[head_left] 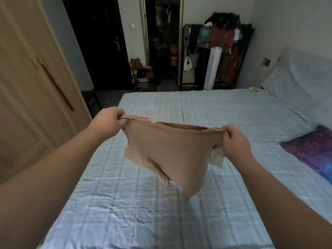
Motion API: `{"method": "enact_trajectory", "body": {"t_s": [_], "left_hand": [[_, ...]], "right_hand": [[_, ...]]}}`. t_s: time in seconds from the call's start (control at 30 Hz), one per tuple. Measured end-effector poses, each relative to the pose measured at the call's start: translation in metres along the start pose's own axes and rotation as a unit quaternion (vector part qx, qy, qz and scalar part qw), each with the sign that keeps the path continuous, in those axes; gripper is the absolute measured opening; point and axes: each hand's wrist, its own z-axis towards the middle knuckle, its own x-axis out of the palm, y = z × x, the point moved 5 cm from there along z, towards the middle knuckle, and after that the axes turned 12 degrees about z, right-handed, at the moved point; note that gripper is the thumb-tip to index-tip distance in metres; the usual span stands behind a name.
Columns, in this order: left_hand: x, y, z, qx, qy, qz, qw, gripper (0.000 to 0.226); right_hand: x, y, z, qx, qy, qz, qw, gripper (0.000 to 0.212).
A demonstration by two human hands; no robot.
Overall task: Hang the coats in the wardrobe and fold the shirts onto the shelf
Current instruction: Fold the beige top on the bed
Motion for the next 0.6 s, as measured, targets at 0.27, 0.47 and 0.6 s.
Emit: {"method": "enact_trajectory", "body": {"t_s": [0.27,0.47,0.6], "left_hand": [[-0.041,0.019,-0.108,0.031,-0.059,-0.098,0.993,0.033],[-0.037,0.039,-0.133,0.035,-0.053,-0.143,0.988,0.033],[-0.046,0.045,-0.144,0.087,-0.042,-0.078,0.992,0.026]], "right_hand": [[-0.068,0.071,-0.056,-0.109,-0.061,-0.096,0.988,0.02],[-0.089,0.087,-0.071,-0.149,-0.074,-0.192,0.967,0.027],[-0.096,0.09,-0.075,-0.167,-0.066,-0.227,0.957,0.031]]}}
